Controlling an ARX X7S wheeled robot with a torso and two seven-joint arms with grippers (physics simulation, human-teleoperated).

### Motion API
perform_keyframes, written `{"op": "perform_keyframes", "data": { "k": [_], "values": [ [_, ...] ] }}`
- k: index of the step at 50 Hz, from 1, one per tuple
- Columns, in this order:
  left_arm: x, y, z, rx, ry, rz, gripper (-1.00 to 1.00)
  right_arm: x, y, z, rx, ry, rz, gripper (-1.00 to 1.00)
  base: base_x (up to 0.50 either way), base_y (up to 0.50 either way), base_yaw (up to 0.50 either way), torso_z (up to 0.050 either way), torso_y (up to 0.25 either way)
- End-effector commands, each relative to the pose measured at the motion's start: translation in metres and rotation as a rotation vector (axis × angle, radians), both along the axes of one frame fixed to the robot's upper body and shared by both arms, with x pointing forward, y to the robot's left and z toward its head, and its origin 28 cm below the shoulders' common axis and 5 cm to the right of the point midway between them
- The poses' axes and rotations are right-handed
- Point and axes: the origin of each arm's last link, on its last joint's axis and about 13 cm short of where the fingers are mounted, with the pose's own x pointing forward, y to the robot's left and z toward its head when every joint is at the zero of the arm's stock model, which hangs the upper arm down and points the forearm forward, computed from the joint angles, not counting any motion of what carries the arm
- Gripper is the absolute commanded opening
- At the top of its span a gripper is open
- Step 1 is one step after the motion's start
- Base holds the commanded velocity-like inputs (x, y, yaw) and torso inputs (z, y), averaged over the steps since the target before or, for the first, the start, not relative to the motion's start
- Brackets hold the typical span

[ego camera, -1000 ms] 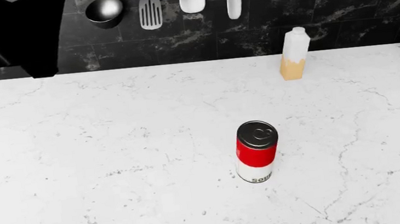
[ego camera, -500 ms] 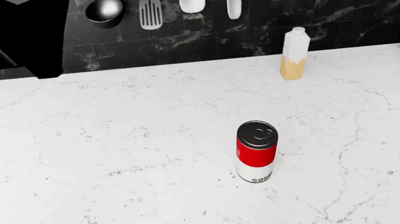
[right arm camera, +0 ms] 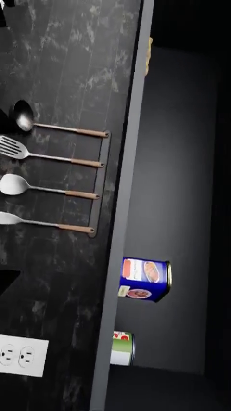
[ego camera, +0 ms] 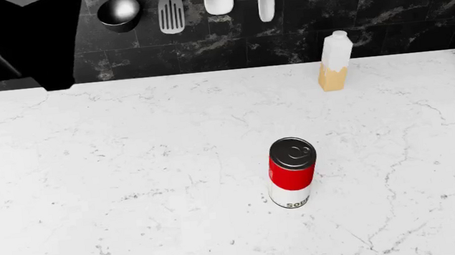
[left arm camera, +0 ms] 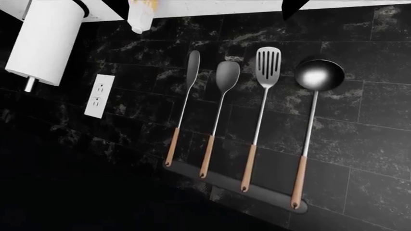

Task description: Pick the cans from the counter and place them in their designated side in the cabinet.

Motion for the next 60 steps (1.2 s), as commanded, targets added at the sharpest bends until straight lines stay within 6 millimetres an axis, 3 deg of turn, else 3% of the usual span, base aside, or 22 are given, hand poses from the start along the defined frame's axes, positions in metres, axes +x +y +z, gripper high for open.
{"op": "perform_keyframes", "data": {
  "k": [1,28,60],
  "values": [
    [0.0,0.0,-0.001,-0.004,0.004,-0.003,1.0,0.0,0.0,-0.021,0.013,0.167,-0.002,1.0,0.0,0.0,0.0,0.0,0.0],
    [0.002,-0.002,-0.003,-0.006,0.01,-0.006,1.0,0.012,0.005,-0.052,0.045,0.486,0.08,1.0,0.0,0.0,0.0,0.0,0.0],
    [0.001,-0.003,-0.004,-0.012,0.013,-0.002,1.0,0.023,0.01,-0.091,0.059,0.688,0.15,1.0,0.0,0.0,0.0,0.0,0.0]
  ]
}}
